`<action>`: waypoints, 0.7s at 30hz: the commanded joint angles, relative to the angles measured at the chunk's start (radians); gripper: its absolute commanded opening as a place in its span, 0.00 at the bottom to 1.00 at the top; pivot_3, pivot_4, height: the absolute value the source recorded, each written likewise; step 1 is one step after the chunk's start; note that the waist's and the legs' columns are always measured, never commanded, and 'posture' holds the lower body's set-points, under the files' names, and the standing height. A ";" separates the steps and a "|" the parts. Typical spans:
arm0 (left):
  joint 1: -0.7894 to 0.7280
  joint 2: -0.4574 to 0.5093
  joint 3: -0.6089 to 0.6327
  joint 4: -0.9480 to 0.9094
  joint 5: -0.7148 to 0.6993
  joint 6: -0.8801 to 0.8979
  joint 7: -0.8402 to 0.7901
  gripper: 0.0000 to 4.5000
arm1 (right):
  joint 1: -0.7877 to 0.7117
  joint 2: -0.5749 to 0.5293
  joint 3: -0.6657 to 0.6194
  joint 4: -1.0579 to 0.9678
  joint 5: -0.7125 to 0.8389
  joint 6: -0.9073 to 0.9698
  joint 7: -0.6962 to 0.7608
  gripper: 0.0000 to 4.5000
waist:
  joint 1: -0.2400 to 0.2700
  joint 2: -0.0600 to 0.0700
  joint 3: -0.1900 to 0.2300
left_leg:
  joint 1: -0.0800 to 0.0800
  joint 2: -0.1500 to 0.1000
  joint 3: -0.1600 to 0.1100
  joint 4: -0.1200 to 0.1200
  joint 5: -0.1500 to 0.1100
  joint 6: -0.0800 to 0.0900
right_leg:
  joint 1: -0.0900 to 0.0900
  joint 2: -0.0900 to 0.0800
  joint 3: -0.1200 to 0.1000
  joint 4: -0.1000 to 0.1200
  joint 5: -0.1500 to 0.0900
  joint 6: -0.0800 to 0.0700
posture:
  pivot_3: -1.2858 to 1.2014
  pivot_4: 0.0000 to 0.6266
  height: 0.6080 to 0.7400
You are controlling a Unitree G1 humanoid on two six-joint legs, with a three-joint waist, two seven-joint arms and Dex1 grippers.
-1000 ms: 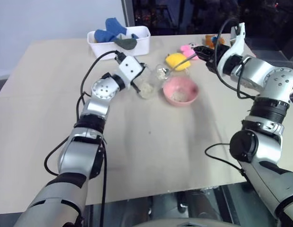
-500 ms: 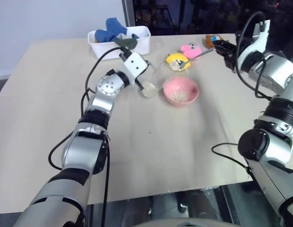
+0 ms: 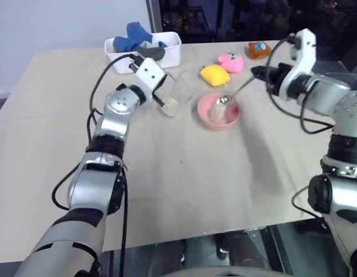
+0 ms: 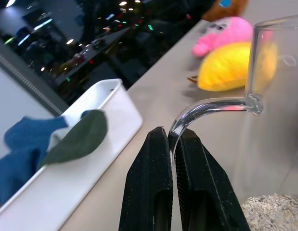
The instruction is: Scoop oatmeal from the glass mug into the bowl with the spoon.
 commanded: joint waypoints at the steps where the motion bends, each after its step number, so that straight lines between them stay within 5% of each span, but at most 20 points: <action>1: 0.053 0.011 0.032 -0.156 -0.041 0.052 -0.002 0.01 | 0.017 -0.079 0.189 -0.103 -0.205 -0.245 0.179 0.00 | 0.001 0.000 0.000 | 0.000 0.000 0.000 0.000 0.000 0.000 | 0.000 0.000 0.000 0.000 0.000 0.000 | 0.52 0.24 1.00; 5: 0.132 0.012 0.045 -0.271 -0.054 0.103 0.011 0.01 | 0.069 -0.125 0.264 -0.184 -0.309 -0.453 0.338 0.00 | 0.003 0.000 0.000 | 0.000 -0.002 0.000 0.000 0.000 0.000 | 0.000 0.000 0.000 0.000 0.000 0.001 | 0.52 0.24 1.00; 9: 0.190 0.001 0.069 -0.326 -0.076 0.094 0.041 0.01 | 0.046 -0.005 -0.002 -0.173 -0.041 -0.287 0.258 0.00 | 0.006 -0.001 0.000 | 0.000 -0.002 0.000 0.002 0.000 0.000 | 0.000 0.000 -0.001 0.000 0.000 0.001 | 0.52 0.24 1.00; 14: 0.249 -0.022 0.087 -0.389 -0.127 0.084 0.035 0.01 | 0.018 0.094 -0.115 -0.190 0.122 -0.156 0.162 0.00 | 0.010 -0.001 0.000 | 0.003 0.001 0.002 0.003 0.000 -0.001 | 0.003 -0.001 -0.001 0.000 0.000 0.001 | 0.52 0.24 1.00; 21: 0.287 -0.063 0.100 -0.469 -0.168 0.068 0.043 0.01 | 0.029 0.201 -0.035 -0.189 0.081 -0.135 0.109 0.00 | 0.005 0.000 0.000 | 0.003 -0.001 0.003 0.003 0.001 -0.001 | 0.002 0.000 0.000 0.001 0.000 0.000 | 0.52 0.24 1.00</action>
